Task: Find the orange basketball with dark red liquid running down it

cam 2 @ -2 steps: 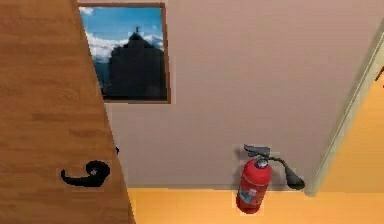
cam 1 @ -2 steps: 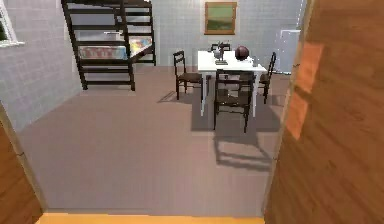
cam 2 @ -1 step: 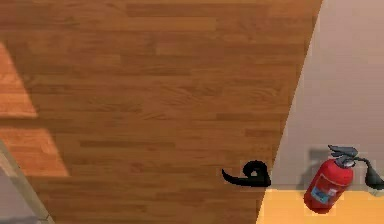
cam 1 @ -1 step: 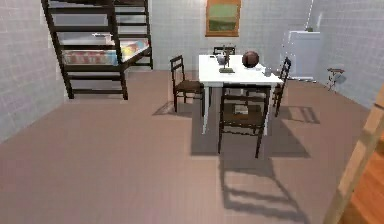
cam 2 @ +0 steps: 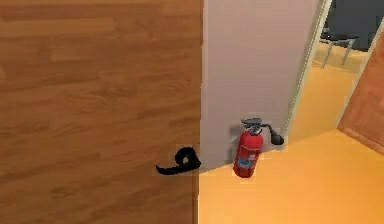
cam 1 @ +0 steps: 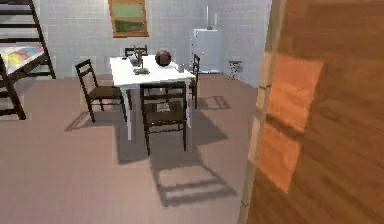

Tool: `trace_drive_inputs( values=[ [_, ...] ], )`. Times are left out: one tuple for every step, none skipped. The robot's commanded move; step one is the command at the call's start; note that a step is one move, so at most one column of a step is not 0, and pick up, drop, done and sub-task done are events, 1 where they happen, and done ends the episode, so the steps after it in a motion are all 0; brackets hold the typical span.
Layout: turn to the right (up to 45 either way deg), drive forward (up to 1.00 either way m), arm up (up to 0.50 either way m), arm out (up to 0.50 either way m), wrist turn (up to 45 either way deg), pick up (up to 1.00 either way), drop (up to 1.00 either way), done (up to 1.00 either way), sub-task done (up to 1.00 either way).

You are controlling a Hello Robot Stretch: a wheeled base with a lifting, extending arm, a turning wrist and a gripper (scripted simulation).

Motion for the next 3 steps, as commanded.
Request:
trace_drive_inputs(
  values=[
    [0.0, 1.0, 0.0, 0.0, 0.0, 0.0, 0.0, 0.0, 0.0],
    [39.0, 0.0, 0.0, 0.0, 0.0, 0.0, 0.0, 0.0, 0.0],
    [0.0, 0.05, 0.0, 0.0, 0.0, 0.0, 0.0, 0.0, 0.0]
  ],
)
